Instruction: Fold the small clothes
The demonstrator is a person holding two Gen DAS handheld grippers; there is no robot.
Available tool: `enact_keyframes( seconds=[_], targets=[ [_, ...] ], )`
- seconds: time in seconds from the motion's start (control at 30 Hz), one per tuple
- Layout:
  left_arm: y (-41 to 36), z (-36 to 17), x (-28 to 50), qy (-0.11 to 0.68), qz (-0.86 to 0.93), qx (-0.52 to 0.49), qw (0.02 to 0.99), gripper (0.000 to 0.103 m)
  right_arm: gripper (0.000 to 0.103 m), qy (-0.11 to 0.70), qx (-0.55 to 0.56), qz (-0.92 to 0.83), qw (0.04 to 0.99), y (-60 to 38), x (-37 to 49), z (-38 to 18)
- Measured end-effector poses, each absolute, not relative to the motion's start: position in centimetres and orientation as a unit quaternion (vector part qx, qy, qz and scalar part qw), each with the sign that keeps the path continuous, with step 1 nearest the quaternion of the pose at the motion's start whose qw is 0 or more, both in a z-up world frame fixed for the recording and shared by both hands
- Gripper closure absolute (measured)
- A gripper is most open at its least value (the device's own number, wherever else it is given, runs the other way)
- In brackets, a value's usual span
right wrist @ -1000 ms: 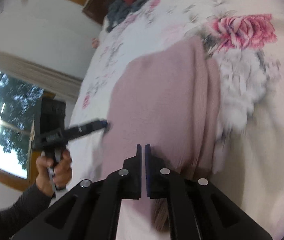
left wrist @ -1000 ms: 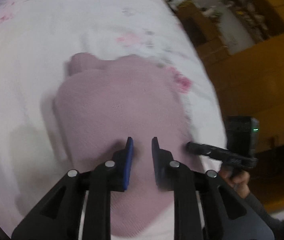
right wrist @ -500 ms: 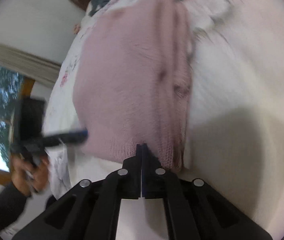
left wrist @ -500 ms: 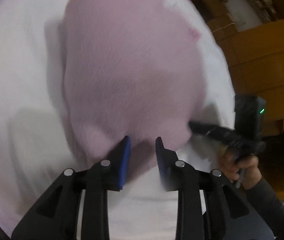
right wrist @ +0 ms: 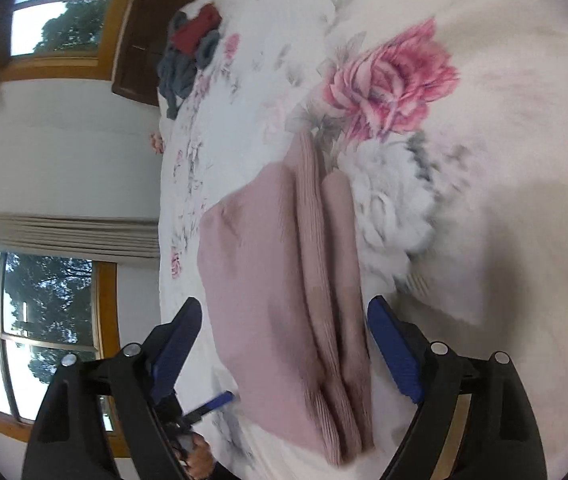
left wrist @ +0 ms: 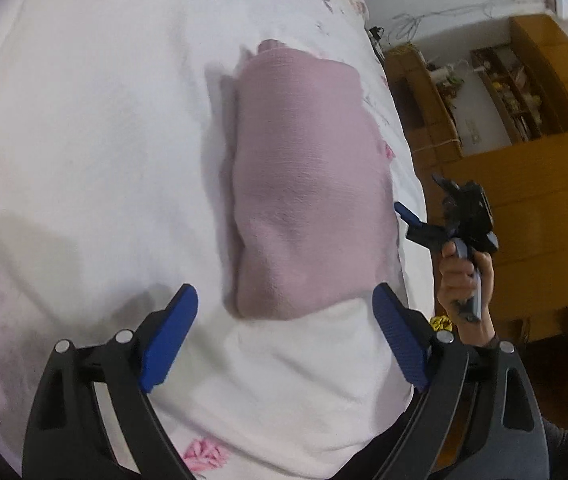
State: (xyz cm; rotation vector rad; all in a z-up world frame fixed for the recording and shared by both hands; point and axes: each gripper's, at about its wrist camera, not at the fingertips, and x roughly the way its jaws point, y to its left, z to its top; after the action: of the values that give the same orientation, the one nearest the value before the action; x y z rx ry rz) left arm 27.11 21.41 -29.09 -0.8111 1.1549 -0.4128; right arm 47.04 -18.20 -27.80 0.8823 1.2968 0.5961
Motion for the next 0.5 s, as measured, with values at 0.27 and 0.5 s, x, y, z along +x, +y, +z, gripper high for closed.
enact_keyframes(
  seconds=[0.27, 0.5],
  targets=[
    [20.2, -31.3, 28.2, 0.529, -0.208, -0.394, 0.722, 0.017, 0.017, 0.621, 0.34, 0.264, 0.654, -15.5, 50.3, -30.8],
    [18.3, -32.8, 30.7, 0.525, -0.244, -0.417, 0.7, 0.02, 0.017, 0.614, 0.327, 0.306, 0.65, -13.7, 51.6, -30.9]
  ],
)
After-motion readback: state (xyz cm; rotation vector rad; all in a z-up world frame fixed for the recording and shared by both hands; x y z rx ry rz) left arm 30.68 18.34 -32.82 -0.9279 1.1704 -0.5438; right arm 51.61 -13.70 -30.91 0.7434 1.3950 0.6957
